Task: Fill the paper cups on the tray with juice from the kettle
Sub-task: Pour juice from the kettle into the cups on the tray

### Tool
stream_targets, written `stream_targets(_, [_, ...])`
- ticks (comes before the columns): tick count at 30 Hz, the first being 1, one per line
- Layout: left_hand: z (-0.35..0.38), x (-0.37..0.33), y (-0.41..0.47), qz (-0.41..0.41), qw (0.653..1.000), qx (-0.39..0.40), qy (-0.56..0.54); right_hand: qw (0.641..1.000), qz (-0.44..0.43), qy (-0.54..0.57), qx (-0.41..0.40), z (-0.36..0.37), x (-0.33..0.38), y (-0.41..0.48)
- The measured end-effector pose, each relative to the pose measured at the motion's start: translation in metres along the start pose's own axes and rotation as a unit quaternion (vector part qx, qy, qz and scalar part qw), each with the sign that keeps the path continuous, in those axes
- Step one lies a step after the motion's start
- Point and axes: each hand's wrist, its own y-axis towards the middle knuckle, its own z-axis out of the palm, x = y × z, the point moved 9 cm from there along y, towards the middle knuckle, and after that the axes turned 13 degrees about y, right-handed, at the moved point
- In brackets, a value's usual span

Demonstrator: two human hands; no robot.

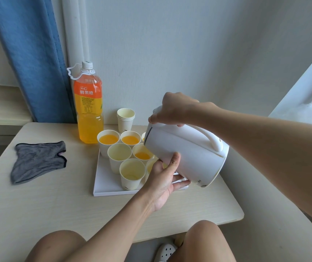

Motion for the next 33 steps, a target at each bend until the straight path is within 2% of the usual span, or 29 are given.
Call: stream_targets(33, [0.0, -0.003, 0.0, 0.001, 1.0, 0.003, -0.029, 1.0, -0.015, -0.026, 0.003, 0.002, 0.013, 0.005])
